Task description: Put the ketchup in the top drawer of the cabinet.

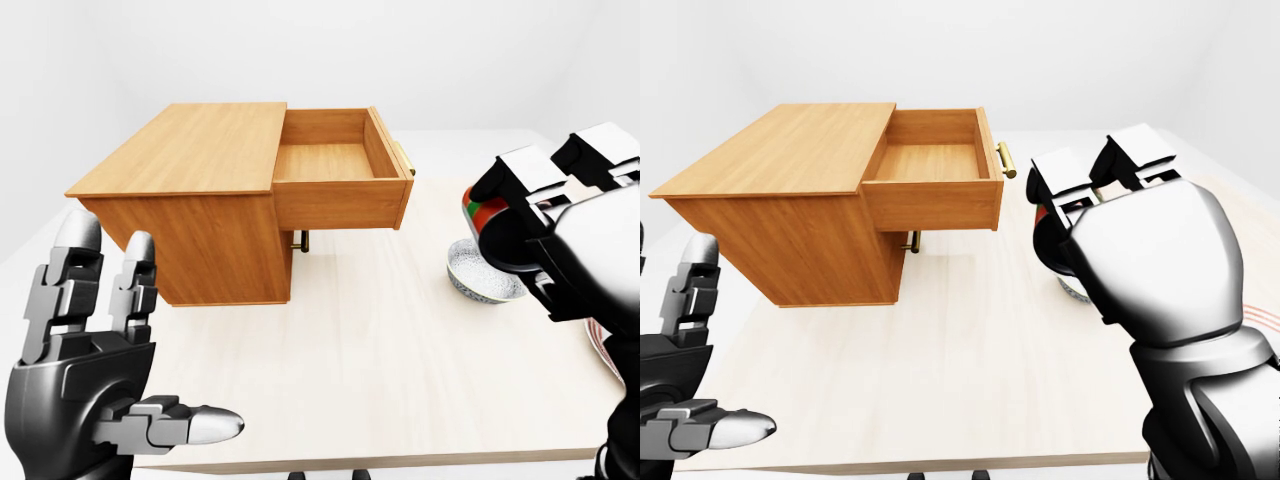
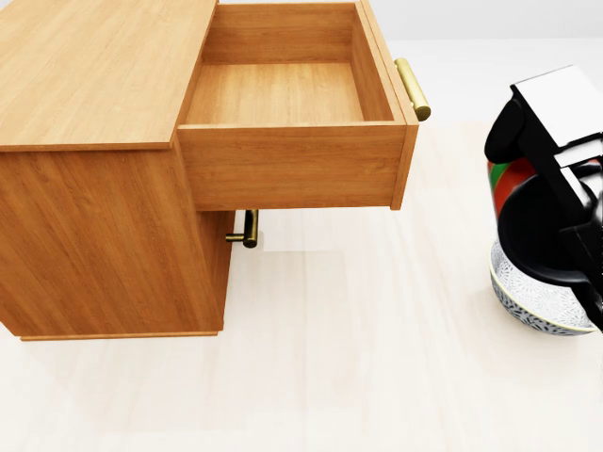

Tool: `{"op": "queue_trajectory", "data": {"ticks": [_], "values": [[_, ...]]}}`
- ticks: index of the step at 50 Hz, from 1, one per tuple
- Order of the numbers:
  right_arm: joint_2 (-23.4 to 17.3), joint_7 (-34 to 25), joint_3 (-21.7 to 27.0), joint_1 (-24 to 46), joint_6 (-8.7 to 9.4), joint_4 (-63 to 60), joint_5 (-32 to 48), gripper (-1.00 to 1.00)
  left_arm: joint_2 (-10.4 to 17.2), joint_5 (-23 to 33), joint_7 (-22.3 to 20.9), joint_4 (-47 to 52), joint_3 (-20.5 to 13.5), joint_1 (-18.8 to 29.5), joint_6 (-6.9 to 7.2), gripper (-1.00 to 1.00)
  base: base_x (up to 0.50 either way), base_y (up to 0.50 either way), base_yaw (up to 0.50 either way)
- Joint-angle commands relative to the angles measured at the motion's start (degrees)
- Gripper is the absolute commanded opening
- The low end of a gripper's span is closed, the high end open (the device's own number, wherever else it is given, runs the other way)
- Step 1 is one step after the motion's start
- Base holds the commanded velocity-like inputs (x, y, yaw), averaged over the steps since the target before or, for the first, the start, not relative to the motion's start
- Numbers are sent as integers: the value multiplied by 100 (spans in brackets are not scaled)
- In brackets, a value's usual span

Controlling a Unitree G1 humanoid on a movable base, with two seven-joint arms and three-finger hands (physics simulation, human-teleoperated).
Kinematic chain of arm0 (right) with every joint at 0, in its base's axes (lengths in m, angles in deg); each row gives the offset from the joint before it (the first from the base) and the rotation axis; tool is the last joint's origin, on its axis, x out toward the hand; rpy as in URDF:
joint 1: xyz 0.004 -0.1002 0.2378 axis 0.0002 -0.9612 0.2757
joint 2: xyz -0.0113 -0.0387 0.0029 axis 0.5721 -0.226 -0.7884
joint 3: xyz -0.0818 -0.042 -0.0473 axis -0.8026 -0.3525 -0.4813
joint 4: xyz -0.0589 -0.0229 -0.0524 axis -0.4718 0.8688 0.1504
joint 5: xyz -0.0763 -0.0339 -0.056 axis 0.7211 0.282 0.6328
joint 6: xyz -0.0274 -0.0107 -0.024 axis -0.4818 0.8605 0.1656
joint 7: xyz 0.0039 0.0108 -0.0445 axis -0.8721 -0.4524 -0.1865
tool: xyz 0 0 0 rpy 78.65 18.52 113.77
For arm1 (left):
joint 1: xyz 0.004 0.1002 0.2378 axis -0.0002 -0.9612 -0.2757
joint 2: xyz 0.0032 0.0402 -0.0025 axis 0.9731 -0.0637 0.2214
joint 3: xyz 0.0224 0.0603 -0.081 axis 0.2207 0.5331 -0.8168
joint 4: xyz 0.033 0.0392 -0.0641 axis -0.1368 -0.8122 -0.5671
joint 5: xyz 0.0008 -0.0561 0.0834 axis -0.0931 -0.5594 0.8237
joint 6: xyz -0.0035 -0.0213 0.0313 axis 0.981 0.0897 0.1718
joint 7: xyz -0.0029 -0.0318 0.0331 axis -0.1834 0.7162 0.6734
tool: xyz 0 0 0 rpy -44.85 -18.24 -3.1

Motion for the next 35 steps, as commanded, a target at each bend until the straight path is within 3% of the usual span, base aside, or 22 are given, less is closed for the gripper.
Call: {"op": "queue_trajectory", "data": {"ticks": [1, 3, 5, 24, 27, 28, 31, 32, 35], "values": [[880, 0, -234, 507, 0, -188, 625, -100, 158, -83, 148, 0, 46, -31, 0, 100, 0, 0, 0], [1365, 0, -68, 390, 0, -188, 701, -100, 125, -69, 124, 0, 37, -5, 0, 100, 0, 0, 0], [1469, 0, -24, 371, 0, -188, 711, -100, 110, -63, 110, 1, 30, 0, 0, 100, 0, 0, 0], [1469, 0, -100, 349, 0, -188, 759, -100, 106, -66, 96, 1, 24, -11, 0, 100, 0, 0, 0], [736, 0, -556, 547, 0, -188, 1016, -100, 129, -120, 102, 0, -25, -6, 0, 100, 0, 0, 0], [191, 0, -742, 691, 0, -188, 879, -100, 137, -142, 111, 0, -41, 5, 0, 100, 0, 0, 0], [-759, 0, -892, 1083, 0, -28, 558, -100, 177, -183, 146, 0, -52, 7, 0, 100, 0, 0, 0], [-986, 0, -906, 1660, 0, 391, 270, -100, 171, -198, 135, 0, -68, 1, 0, 100, 0, 0, 0], [-1289, 0, -1096, 2432, 0, 985, 12, -100, 197, -217, 160, 0, -62, 4, 0, 100, 0, 0, 0]]}}
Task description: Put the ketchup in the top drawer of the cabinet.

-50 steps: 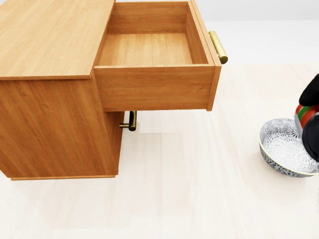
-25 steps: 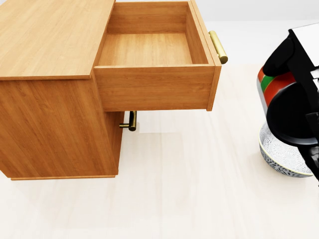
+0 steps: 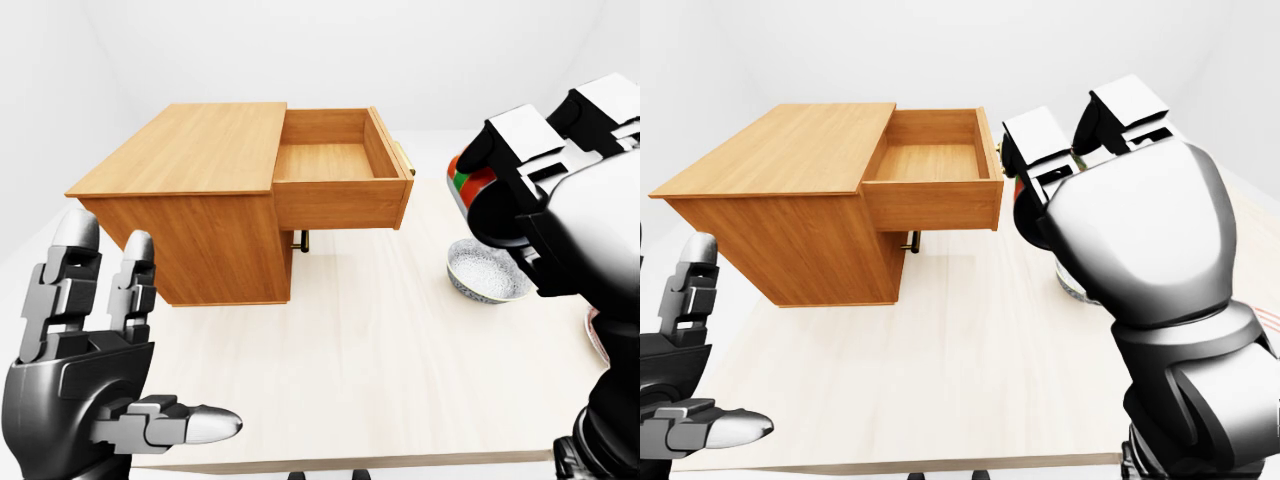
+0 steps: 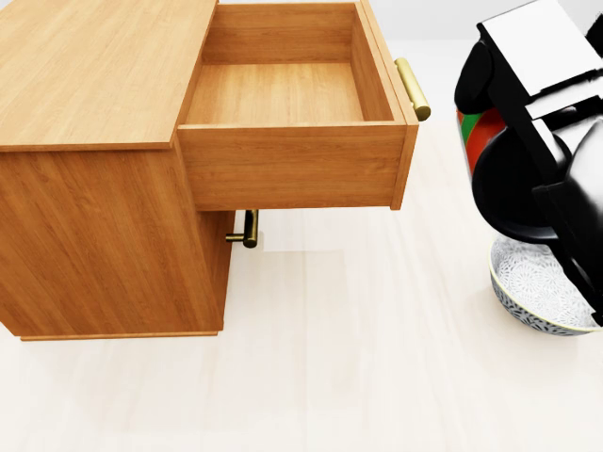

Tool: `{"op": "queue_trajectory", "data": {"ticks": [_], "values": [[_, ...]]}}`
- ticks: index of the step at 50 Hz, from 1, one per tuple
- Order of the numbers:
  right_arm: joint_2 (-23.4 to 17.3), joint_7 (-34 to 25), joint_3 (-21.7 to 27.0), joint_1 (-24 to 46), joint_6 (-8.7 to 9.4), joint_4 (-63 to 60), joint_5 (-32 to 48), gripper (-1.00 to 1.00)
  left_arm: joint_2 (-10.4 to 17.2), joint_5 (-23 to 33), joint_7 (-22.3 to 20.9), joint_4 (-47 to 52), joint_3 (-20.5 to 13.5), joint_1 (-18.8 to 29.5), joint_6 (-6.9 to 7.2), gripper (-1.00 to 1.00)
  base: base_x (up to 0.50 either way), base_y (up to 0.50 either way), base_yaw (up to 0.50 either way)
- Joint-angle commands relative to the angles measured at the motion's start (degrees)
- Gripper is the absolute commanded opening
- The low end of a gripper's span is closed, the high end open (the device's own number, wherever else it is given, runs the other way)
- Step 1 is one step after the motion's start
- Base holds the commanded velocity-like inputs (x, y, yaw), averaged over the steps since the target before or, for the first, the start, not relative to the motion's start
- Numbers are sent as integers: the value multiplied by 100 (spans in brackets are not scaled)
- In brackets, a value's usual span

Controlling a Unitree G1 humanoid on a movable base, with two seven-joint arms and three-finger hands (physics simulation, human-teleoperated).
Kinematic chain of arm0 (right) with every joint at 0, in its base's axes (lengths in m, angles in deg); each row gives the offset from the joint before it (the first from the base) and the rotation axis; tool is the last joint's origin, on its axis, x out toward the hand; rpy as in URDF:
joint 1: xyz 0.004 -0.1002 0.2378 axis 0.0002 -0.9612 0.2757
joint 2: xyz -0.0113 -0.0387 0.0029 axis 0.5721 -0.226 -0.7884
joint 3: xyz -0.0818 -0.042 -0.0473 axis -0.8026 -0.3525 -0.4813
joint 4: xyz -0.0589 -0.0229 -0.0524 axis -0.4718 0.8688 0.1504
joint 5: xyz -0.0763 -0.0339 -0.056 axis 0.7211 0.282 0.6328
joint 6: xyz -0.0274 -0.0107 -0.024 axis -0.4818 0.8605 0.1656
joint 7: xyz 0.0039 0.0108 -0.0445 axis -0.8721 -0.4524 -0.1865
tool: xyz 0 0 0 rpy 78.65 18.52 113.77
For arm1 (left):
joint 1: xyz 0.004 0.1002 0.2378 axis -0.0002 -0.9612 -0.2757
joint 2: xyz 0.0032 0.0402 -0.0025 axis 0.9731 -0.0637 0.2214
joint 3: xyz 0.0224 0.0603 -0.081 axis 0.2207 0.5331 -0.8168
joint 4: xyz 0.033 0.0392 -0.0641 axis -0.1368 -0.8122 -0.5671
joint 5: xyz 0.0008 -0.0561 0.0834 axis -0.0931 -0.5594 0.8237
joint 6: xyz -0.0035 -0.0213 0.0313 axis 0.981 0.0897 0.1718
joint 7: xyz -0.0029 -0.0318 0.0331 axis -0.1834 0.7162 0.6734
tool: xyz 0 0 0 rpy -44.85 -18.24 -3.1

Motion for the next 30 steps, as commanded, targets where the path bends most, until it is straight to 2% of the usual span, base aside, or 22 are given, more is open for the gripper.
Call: {"op": "queue_trajectory", "data": {"ticks": [1, 2, 4, 6, 10, 17, 19, 23, 30], "values": [[-1640, 0, -658, 1820, 0, 1146, -547, -100, 72, -87, 59, 0, -32, 0, 0, 100, 0, 0, 0], [-1753, 0, -855, 2262, 0, 1487, -670, -100, 52, -66, 35, 0, -22, -6, 0, 100, 0, 0, 0], [-1774, 0, -1037, 2680, 0, 1854, -719, -100, 27, -70, 18, 0, -49, 13, 0, 100, 0, 0, 0], [-1554, 0, -1053, 2997, 0, 2315, -713, -100, 35, -107, 30, 0, -92, 46, 0, 100, 0, 0, 0], [-1085, 0, -904, 3339, 0, 3038, -462, -100, 13, -114, 16, 0, -116, 56, 0, 100, 0, 0, 0], [-476, 0, -456, 3608, 0, 3886, -92, -100, 154, -243, 129, 0, -140, 13, 0, 100, 0, 0, 0], [-338, 0, -390, 3881, 0, 4288, -95, -100, 168, -258, 139, 0, -142, 4, 0, 100, 0, 0, 0], [-210, 0, -275, 4434, 0, 5214, -347, -100, 202, -236, 184, 0, -87, 7, 0, 100, 0, 0, 0], [-105, 0, -286, 5427, 0, 6989, -1132, -100, 193, -310, 198, 0, -192, 115, 0, 100, 0, 0, 0]]}}
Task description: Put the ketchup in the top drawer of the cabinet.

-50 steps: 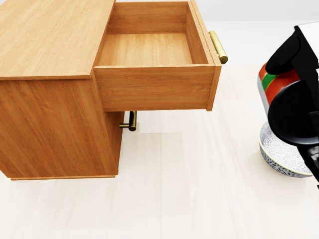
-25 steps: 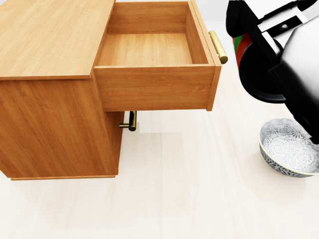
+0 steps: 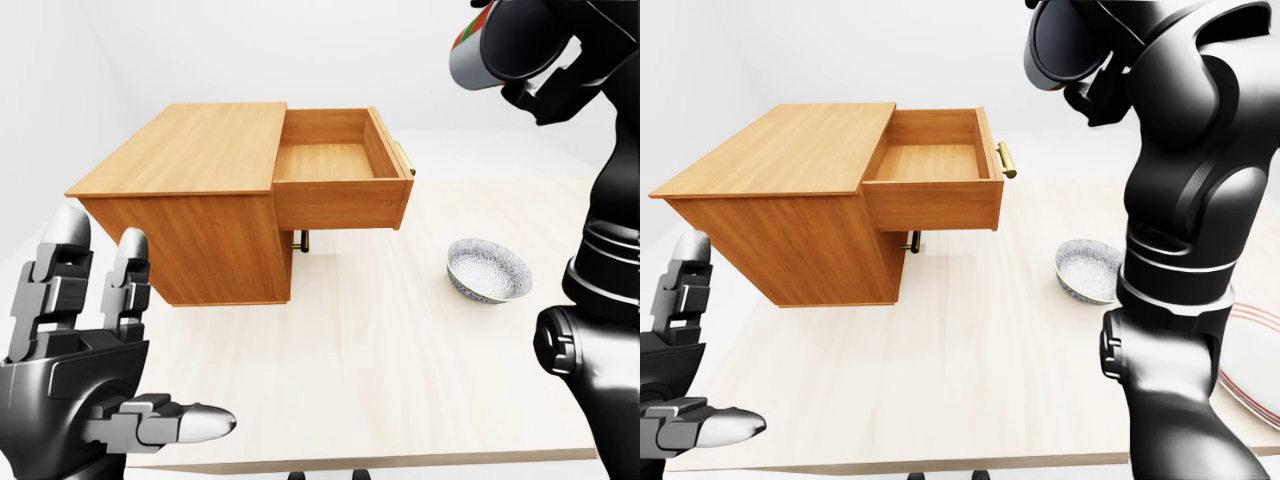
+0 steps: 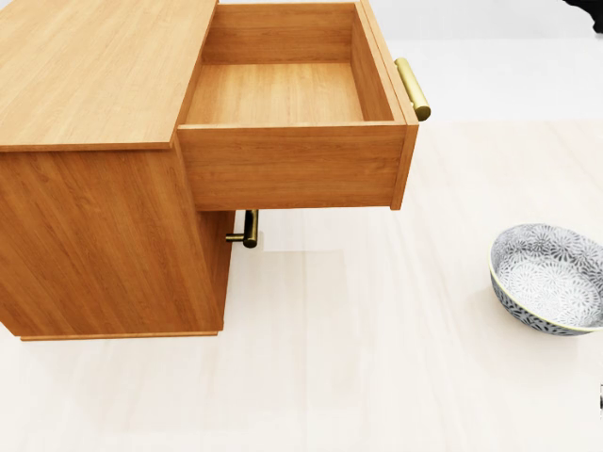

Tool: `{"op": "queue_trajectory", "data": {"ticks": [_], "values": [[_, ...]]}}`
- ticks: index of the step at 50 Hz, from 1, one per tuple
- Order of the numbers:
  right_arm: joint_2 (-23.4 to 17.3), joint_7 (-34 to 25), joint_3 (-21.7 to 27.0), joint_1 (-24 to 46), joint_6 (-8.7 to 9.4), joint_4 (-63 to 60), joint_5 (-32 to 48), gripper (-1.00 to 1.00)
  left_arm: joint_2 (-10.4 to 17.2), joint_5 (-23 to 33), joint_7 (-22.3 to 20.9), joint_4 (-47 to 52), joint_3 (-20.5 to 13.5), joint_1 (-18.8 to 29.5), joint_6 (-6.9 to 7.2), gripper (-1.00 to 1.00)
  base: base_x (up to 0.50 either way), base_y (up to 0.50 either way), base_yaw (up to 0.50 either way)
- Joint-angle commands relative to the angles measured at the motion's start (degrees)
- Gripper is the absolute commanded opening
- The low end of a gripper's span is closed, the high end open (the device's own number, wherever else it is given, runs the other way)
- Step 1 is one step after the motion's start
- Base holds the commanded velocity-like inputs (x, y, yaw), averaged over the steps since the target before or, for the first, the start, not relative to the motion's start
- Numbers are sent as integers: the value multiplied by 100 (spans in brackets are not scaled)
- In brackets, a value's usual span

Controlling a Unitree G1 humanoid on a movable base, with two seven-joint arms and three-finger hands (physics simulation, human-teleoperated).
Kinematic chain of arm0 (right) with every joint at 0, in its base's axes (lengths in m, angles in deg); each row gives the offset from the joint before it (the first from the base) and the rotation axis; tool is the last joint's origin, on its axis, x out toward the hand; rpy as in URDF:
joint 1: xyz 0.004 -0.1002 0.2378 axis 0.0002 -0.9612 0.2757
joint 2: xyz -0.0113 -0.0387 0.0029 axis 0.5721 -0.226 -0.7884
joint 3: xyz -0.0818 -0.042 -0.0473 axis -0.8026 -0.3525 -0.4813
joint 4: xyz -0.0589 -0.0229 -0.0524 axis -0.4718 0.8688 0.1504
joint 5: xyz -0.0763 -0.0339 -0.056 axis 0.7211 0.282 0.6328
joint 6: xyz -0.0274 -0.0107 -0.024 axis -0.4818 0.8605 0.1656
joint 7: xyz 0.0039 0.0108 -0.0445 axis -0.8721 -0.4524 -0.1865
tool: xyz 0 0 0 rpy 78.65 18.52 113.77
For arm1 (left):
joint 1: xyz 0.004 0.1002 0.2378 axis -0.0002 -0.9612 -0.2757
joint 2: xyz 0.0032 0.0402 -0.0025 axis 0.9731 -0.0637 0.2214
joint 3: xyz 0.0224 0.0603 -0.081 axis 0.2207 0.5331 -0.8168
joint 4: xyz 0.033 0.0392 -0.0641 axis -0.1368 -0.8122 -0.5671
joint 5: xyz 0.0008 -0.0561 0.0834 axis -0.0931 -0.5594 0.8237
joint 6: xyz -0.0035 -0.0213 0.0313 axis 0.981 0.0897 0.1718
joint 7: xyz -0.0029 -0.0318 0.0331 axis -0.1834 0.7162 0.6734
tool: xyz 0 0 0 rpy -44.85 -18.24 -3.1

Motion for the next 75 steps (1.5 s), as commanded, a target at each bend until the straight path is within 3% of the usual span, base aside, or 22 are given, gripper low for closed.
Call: {"op": "queue_trajectory", "data": {"ticks": [1, 5, 12, 25, 44, 75], "values": [[285, 0, 112, 1459, 0, 2470, -656, -100, 14, -67, 46, 0, -82, 119, 0, 100, 0, 0, 0], [273, 0, 98, 2124, 0, 3762, -1132, -100, -111, -4, -22, 0, -140, 251, 0, 100, 0, 0, 0], [291, 0, 2, 2891, 0, 5452, -1689, -100, -63, 46, -17, 0, -19, 122, 0, 100, 0, 0, 0], [290, 0, -30, 3447, 0, 7131, -2321, -100, 79, 10, 44, 0, 85, -44, 0, 100, 0, 0, 0], [421, 0, -29, 3207, 0, 7836, -2908, -100, 20, -58, 61, 0, -65, 161, 0, 100, 0, 0, 0], [659, 0, -75, 3075, 0, 8055, -2991, -100, 147, -289, 166, 0, -207, 163, 0, 100, 0, 0, 0]]}}
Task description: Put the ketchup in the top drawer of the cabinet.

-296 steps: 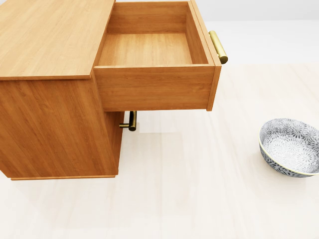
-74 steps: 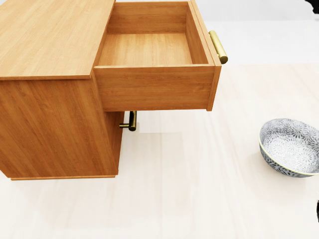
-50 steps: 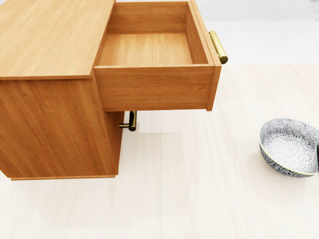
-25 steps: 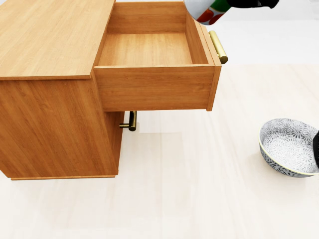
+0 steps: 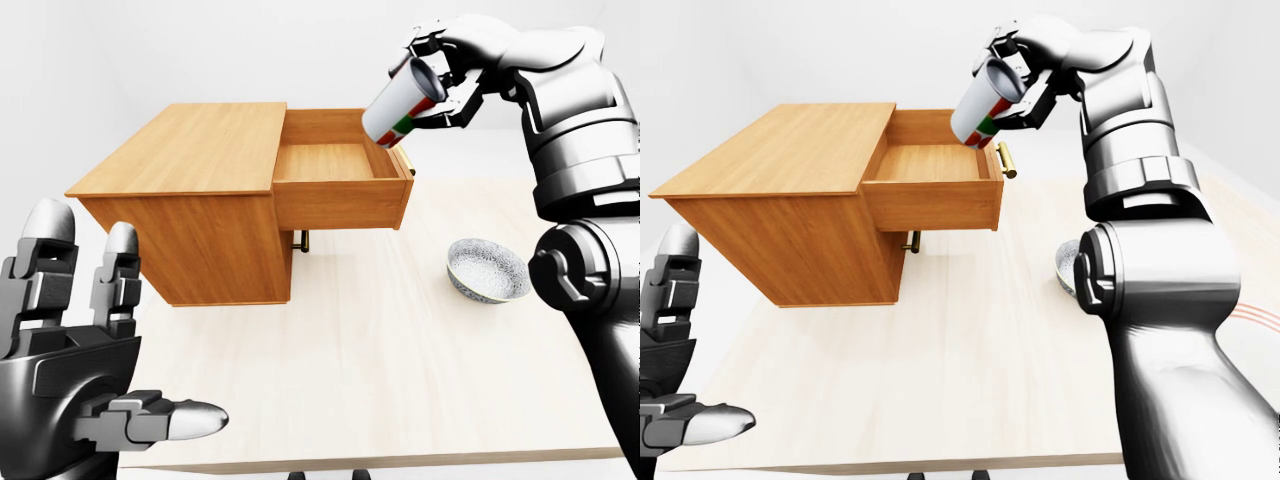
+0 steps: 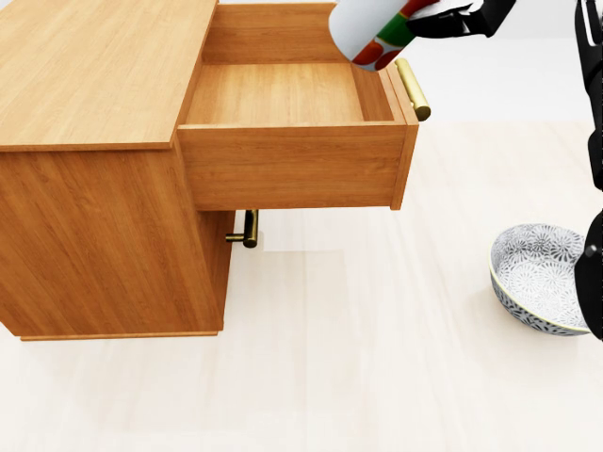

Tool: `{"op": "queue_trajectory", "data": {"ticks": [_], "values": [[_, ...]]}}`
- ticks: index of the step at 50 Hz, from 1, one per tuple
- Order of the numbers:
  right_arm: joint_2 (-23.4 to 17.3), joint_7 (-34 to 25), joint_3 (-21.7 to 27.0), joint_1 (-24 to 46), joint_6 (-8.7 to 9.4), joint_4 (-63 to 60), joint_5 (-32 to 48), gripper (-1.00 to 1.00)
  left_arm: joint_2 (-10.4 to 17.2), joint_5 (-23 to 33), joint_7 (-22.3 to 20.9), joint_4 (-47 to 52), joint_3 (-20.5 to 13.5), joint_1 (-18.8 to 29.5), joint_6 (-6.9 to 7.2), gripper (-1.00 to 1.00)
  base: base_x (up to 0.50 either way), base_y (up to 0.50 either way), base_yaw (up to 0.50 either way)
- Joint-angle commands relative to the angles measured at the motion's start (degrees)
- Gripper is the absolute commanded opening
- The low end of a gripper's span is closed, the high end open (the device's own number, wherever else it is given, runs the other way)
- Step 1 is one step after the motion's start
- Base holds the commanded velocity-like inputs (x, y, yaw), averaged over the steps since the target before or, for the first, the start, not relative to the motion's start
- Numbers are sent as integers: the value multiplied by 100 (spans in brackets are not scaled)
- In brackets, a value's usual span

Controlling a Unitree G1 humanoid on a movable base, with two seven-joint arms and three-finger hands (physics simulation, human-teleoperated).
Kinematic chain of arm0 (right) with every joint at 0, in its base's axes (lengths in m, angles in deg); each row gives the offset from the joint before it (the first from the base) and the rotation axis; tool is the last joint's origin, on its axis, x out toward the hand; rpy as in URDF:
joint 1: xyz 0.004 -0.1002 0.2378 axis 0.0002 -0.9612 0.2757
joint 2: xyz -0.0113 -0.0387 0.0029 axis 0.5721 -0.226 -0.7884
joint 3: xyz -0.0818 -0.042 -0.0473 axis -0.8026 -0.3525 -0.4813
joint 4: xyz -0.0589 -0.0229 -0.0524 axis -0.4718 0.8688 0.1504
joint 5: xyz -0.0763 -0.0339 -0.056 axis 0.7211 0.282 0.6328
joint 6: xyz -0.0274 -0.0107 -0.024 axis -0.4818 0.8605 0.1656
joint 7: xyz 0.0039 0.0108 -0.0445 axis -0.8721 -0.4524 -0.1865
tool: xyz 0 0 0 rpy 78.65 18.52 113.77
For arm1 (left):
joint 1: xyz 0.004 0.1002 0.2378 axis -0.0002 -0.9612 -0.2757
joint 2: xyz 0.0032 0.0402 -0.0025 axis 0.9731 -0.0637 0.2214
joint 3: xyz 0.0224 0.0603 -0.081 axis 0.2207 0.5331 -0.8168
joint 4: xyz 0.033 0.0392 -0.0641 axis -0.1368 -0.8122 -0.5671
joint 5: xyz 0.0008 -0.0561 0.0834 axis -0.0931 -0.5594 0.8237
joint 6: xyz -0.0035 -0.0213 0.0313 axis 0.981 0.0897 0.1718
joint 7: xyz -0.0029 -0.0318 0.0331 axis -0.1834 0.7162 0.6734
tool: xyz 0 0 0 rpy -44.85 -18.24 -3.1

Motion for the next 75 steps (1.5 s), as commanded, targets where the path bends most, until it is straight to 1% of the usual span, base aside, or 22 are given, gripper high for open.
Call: {"op": "queue_trajectory", "data": {"ticks": [1, 9, 17, 28, 34, 41, 52, 58, 68, 75], "values": [[64, 0, 102, -102, 0, 93, 19, -100, 13, -41, 27, 0, -38, 42, 0, 100, 0, 0, 0], [149, 19, 99, -94, 0, 125, -21, -100, -1, -13, 0, 0, -9, 9, 0, 100, 0, 0, 0], [258, 52, 96, -149, 0, 150, -82, -100, 66, -82, 41, 0, -21, -28, 0, 100, 0, 0, 0], [332, 75, 75, -85, 0, 179, -99, -100, 76, -37, 56, 0, 42, -46, 0, 100, 0, 0, 0], [435, 222, -24, -104, 0, 204, 76, -100, 69, 2, 39, 0, 86, -67, 0, 100, 0, 0, 0], [501, 338, -35, 16, 0, 248, 204, -100, 86, -113, 56, 0, -38, -12, 0, 100, 0, 0, 0], [547, 540, -113, 132, 0, 252, 484, -100, 84, -80, 37, 0, 16, -59, 0, 100, 0, 0, 0], [651, 707, -175, 60, 0, 267, 694, -100, 88, -112, 26, 0, -12, -78, 0, 100, 0, 0, 0], [862, 754, -178, -109, 0, 307, 841, -100, 99, -176, 23, 0, -67, -94, 0, 100, 0, 0, 0], [974, 789, -187, -271, 0, 357, 875, -100, 191, -331, 75, 0, -155, -139, 0, 100, 0, 0, 0]]}}
